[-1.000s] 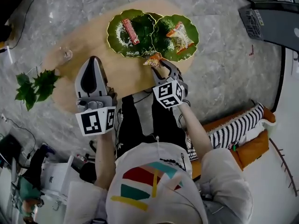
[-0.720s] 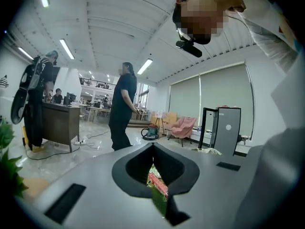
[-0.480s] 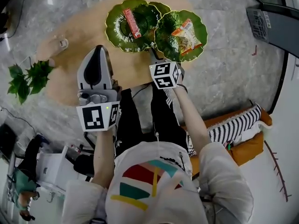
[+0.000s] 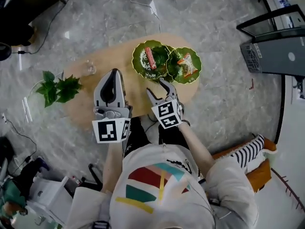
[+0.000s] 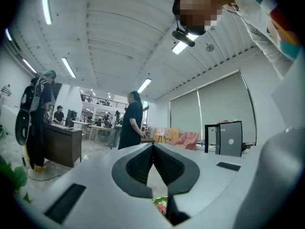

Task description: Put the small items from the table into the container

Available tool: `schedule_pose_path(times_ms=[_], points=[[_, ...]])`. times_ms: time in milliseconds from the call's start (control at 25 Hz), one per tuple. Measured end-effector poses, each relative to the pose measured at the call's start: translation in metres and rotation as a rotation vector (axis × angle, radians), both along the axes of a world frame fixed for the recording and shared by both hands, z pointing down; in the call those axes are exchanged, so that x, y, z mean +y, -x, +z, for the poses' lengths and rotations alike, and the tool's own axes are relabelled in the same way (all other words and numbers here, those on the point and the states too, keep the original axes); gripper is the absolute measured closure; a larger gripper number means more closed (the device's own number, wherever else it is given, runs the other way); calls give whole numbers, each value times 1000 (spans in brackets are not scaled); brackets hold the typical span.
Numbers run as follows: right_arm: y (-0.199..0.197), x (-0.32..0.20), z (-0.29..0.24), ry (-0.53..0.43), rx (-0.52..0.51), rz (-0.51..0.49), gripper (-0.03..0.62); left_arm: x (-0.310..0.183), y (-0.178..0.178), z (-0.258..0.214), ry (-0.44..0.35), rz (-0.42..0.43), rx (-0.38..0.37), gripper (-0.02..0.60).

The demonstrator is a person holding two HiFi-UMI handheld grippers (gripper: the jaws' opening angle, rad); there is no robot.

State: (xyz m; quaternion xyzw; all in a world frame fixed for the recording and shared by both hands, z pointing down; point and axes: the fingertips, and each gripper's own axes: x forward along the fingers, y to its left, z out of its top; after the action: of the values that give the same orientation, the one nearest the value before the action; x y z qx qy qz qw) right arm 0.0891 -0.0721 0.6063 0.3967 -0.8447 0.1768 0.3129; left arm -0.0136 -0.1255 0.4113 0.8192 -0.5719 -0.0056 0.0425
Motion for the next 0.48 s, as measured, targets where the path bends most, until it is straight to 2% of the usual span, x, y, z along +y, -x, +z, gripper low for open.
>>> schedule_pose_path(times_ms=[160, 200, 240, 360, 480], points=[[37, -20, -94, -154, -108, -78, 360, 14, 28, -44, -78, -50, -2, 573], [45, -28, -117, -208, -122, -90, 419, 15, 36, -54, -102, -66, -9, 573], [52, -36, -139, -265, -130, -97, 581, 16, 45, -63, -127, -87, -15, 572], [73, -48, -194, -395, -182, -107, 582, 24, 69, -84, -181, -143, -15, 572], [89, -38, -231, -455, -243, -110, 582, 37, 84, -97, -202, -172, -21, 573]])
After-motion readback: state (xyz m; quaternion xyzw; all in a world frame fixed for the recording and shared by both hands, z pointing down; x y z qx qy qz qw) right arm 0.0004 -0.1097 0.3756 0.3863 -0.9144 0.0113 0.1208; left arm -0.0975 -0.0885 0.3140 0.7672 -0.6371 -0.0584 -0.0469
